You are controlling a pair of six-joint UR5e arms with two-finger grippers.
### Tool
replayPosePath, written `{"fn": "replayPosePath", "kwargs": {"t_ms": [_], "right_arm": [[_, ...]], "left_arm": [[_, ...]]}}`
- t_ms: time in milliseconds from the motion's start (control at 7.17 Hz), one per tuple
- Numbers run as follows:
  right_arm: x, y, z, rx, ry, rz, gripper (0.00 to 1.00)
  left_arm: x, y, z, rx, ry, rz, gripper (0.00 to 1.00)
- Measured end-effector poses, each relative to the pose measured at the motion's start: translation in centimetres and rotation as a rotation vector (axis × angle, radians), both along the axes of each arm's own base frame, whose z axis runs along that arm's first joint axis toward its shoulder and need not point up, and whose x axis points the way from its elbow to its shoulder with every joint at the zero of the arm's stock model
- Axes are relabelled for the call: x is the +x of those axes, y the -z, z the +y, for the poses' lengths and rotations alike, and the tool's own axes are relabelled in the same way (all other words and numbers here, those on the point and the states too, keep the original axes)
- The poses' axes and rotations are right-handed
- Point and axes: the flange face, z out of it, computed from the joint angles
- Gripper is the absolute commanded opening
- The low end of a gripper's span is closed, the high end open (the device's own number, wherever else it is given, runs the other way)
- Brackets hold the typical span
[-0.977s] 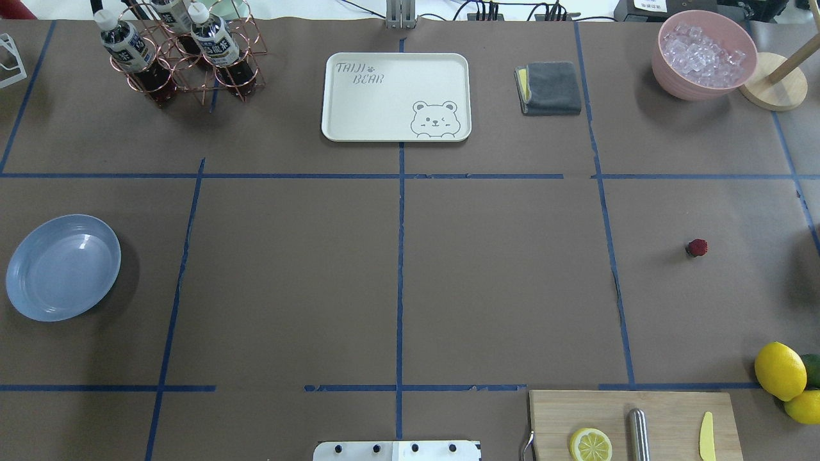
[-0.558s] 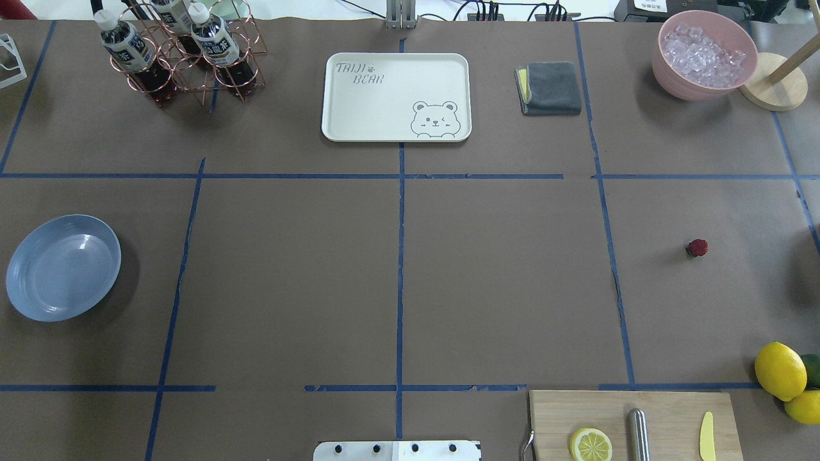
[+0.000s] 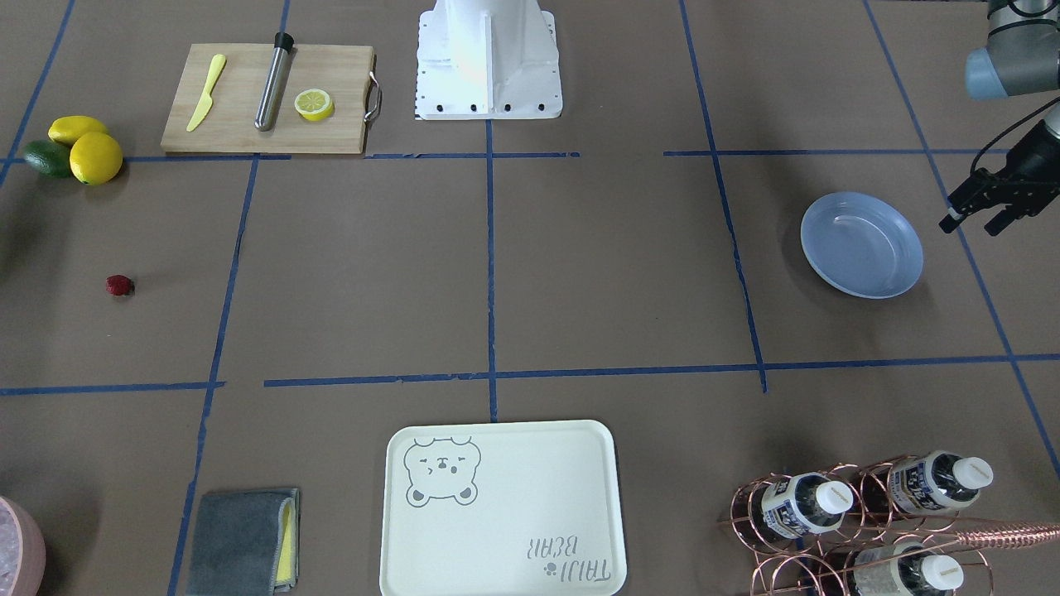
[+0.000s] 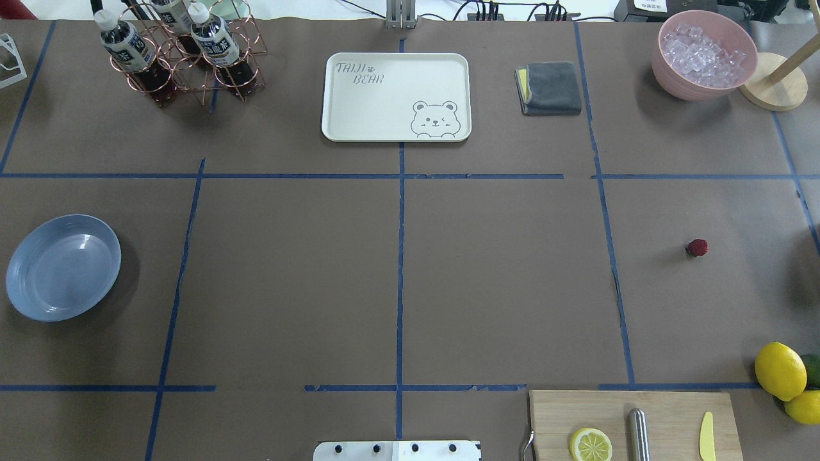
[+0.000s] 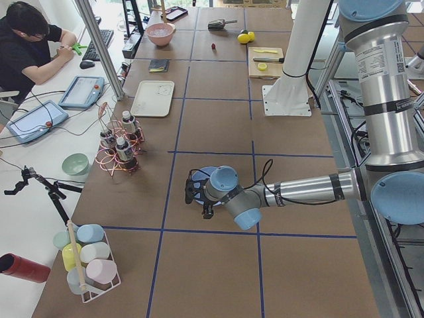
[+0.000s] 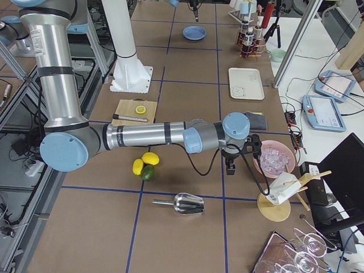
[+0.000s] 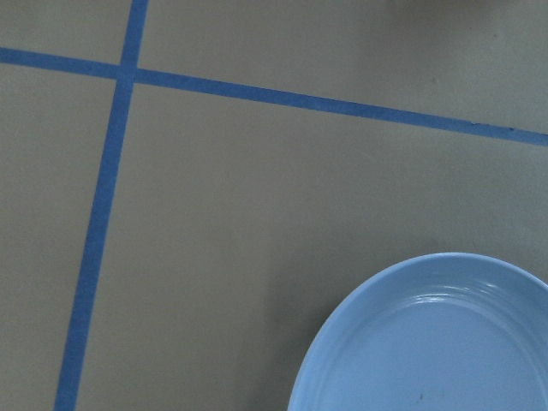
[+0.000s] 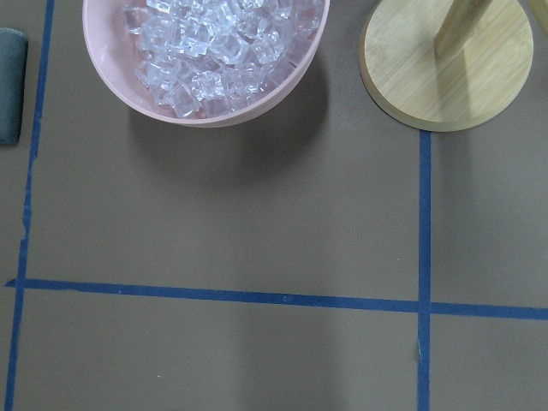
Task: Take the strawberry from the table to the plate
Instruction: 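Grasp the rim of the light blue plate with the left gripper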
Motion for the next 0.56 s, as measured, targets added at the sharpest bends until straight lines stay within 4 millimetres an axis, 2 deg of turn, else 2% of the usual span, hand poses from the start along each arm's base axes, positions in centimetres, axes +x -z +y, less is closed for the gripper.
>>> {"fn": "replayPosePath", "kwargs": {"t_ms": [140,419,558], "right_arm": [[-0.1,0.0,0.0,-0.001,0.001,0.000,1.00],[-0.3,0.1,0.0,-0.004,-0.001,-0.001,1.00],[-0.3,0.1,0.0,-0.006,-0.002,-0.002,1.00]], "left_arm": [[1.4,-0.3,0.4,-0.008,0.007,-0.009,0.85],[3.0,-1.4,0.9,-0.019,0.009,-0.032,0.78],[3.5,-1.7,1.2,-0.024,0.002,-0.041,0.68]]}}
